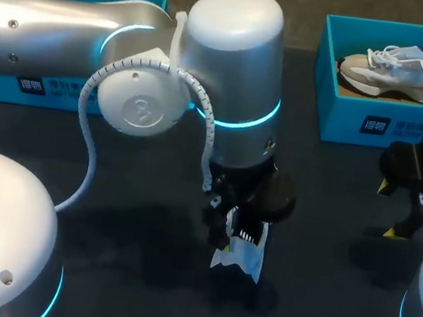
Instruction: Take the shoe out of the shoebox, open the shoe tongue, remove and reinsert the insole, then place the shoe into the shoebox
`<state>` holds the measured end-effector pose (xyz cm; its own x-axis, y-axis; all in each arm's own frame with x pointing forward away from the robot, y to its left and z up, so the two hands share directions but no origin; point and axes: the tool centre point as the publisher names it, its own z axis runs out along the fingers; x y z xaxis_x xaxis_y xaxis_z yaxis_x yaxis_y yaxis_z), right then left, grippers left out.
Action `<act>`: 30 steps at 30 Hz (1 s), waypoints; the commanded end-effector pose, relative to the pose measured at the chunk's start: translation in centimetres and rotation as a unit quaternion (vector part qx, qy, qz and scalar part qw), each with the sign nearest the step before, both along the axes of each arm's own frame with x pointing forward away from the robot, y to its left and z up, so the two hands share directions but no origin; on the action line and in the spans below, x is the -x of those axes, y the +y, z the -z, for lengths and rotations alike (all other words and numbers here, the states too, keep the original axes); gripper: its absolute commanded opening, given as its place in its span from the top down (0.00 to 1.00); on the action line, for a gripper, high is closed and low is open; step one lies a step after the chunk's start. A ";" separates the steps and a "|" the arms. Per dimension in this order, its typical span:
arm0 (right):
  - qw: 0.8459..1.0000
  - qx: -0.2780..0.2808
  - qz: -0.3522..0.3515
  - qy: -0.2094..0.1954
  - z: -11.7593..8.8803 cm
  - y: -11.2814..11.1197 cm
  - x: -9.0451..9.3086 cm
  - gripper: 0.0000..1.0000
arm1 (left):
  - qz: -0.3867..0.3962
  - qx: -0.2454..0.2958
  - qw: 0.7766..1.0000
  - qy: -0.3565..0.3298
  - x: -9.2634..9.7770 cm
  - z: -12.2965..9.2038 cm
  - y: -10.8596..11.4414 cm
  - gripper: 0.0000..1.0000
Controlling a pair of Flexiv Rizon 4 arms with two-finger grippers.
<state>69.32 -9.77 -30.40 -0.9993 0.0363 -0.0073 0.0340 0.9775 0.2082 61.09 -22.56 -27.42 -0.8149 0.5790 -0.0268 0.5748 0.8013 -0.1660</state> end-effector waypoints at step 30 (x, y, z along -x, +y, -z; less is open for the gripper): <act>1.000 0.002 0.000 -0.001 0.0 0.1 0.1 0.00 | -0.125 -0.013 0.992 0.012 0.5 5.4 -0.7 0.00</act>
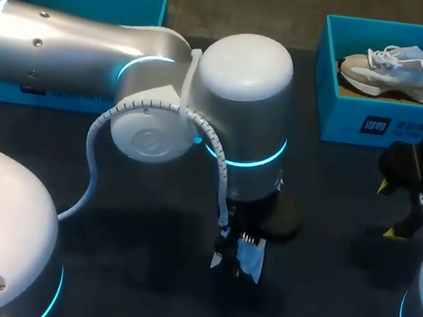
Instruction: Take the shoe out of the shoebox, open the shoe tongue, remove and reinsert the insole, then place the shoe into the shoebox
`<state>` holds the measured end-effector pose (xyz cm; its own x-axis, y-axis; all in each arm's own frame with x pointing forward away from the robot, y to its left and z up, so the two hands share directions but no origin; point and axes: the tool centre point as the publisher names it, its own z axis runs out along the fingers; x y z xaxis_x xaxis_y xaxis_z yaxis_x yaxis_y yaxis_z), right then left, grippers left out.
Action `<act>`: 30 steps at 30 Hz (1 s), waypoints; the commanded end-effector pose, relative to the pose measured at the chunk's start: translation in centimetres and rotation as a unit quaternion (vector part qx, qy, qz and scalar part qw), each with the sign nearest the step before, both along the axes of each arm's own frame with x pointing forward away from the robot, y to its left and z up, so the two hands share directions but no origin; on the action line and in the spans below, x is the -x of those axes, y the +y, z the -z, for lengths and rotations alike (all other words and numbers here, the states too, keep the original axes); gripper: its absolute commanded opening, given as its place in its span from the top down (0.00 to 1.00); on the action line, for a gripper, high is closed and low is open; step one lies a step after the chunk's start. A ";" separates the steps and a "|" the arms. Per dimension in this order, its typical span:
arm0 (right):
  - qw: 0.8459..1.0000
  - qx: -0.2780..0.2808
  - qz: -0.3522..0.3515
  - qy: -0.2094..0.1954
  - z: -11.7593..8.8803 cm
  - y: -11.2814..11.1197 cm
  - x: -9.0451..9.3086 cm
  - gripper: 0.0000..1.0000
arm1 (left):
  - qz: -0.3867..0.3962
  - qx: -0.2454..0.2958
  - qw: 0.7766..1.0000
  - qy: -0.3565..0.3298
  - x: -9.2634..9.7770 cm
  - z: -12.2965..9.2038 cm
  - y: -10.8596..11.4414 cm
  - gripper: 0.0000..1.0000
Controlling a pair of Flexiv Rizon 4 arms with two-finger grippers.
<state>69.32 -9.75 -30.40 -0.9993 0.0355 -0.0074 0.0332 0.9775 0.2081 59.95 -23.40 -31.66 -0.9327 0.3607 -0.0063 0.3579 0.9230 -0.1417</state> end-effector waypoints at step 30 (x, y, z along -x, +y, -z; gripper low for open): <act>1.000 0.002 0.001 -0.001 0.0 0.0 0.1 0.00 | -0.032 -0.029 0.998 0.036 0.6 7.1 -0.4 0.15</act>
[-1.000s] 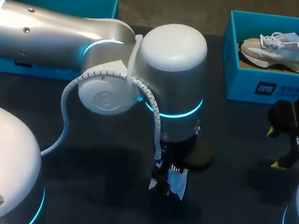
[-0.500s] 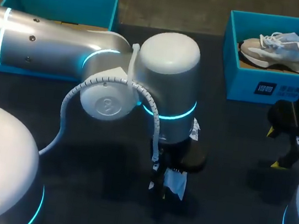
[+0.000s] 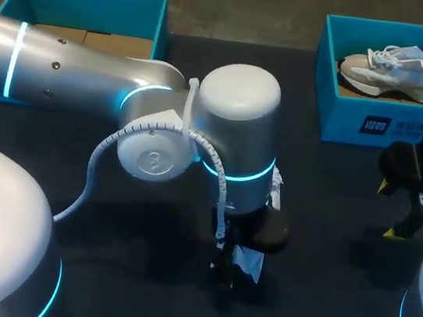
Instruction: Take the shoe out of the shoebox, open the shoe tongue, remove and reinsert the insole, then place the shoe into the shoebox
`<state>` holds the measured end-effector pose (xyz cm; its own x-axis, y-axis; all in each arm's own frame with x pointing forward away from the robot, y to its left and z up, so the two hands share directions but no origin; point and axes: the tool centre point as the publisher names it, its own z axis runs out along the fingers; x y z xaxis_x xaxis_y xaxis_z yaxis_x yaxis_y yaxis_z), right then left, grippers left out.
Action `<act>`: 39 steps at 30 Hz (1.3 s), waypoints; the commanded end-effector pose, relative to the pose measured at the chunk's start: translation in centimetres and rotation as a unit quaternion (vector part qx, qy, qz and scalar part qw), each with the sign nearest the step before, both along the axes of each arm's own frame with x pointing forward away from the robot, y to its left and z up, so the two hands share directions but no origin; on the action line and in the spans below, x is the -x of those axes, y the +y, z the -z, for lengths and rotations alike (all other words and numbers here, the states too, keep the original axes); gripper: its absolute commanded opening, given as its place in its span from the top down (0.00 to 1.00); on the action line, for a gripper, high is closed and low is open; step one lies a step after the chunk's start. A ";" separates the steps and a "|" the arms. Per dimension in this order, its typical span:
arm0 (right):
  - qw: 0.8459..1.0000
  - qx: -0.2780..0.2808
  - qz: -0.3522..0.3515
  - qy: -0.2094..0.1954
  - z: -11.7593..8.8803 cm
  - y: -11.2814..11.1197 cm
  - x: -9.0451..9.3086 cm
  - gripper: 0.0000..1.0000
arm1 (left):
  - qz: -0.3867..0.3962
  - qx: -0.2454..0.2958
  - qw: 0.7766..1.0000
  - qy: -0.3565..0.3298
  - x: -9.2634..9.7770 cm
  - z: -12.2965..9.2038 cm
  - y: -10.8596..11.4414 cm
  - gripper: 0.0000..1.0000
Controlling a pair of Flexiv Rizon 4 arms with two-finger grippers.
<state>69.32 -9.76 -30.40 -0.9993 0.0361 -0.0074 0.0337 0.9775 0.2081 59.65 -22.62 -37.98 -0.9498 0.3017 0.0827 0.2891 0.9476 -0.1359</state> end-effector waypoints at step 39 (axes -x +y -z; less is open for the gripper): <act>1.000 0.002 0.001 -0.001 0.0 0.0 0.1 0.00 | -0.065 -0.006 0.997 -0.030 -1.5 -1.4 1.6 1.00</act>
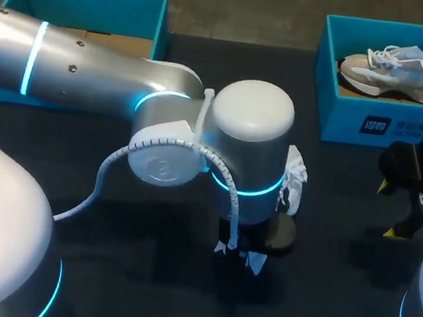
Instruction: Take the shoe out of the shoebox, open the shoe tongue, remove and reinsert the insole, then place the shoe into the shoebox
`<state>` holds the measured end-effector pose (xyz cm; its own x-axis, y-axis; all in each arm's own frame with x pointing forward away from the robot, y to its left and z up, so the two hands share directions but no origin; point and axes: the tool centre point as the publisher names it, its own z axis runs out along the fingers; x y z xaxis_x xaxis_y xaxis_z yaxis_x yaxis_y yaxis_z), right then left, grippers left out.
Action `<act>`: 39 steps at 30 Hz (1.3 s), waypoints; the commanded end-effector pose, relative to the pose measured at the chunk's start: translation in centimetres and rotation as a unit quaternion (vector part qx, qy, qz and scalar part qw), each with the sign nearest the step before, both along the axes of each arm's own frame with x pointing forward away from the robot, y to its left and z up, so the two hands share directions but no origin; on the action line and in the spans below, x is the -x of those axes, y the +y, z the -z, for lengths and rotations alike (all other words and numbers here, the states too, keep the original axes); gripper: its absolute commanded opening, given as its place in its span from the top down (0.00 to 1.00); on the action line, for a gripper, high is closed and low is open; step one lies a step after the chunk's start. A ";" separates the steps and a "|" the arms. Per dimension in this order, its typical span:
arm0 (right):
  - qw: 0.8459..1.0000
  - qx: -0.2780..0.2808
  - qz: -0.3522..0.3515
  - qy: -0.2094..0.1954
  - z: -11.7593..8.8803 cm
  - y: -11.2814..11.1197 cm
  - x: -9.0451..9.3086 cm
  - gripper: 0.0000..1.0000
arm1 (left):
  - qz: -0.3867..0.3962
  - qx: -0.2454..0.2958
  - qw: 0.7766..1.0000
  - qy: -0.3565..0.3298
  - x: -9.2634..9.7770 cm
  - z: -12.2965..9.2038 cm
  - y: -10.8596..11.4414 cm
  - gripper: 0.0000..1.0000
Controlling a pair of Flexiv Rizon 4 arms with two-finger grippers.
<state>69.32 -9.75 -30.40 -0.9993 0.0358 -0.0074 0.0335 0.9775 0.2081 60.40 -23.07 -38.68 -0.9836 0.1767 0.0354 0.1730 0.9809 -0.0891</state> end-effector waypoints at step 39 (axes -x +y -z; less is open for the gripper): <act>1.000 0.002 0.001 -0.001 0.0 0.0 0.1 0.00 | -0.084 0.040 0.996 0.012 -9.5 -14.6 8.4 1.00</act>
